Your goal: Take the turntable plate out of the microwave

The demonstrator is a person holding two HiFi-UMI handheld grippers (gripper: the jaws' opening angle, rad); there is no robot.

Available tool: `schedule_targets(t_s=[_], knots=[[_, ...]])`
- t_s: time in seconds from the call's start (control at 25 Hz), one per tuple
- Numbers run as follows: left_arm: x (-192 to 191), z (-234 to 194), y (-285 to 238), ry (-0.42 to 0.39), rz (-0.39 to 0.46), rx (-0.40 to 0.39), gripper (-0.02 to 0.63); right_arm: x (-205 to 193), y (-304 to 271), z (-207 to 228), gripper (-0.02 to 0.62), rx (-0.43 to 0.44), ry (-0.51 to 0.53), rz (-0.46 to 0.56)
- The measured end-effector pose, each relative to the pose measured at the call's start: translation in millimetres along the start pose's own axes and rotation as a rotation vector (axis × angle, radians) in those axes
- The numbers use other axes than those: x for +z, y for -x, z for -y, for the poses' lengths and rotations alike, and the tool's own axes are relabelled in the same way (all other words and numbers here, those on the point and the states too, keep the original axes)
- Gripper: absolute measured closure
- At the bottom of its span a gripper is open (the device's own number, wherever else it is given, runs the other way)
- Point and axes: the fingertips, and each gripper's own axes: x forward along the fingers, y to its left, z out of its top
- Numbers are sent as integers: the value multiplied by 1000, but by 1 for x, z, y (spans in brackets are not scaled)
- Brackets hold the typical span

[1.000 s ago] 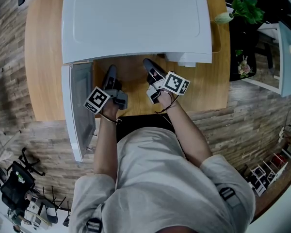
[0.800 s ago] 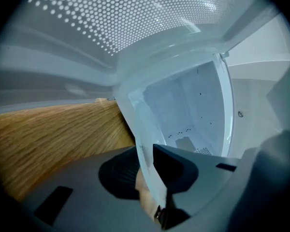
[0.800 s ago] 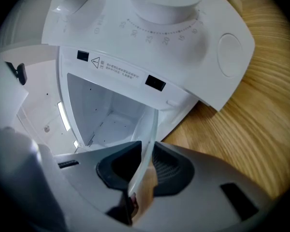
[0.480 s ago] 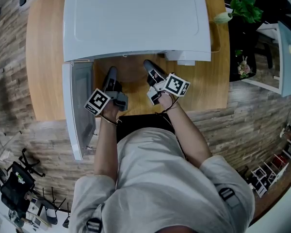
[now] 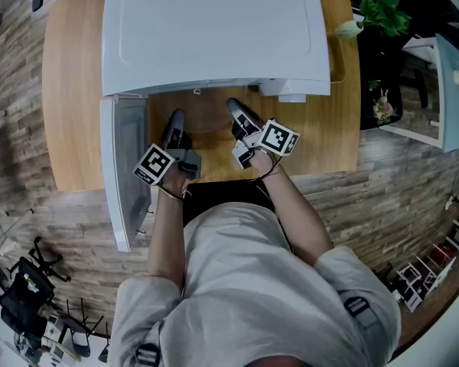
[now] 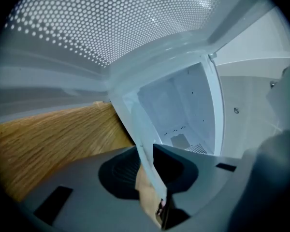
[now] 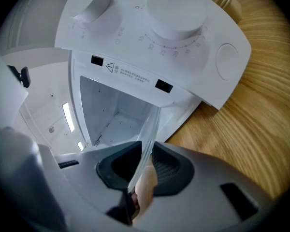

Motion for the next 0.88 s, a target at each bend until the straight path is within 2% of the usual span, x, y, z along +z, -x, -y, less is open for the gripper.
schedule_targets(t_s=[0.88], knots=[[-10,0,16,3,-32,-13,515,-12,13,-4,518,3,5,-1]])
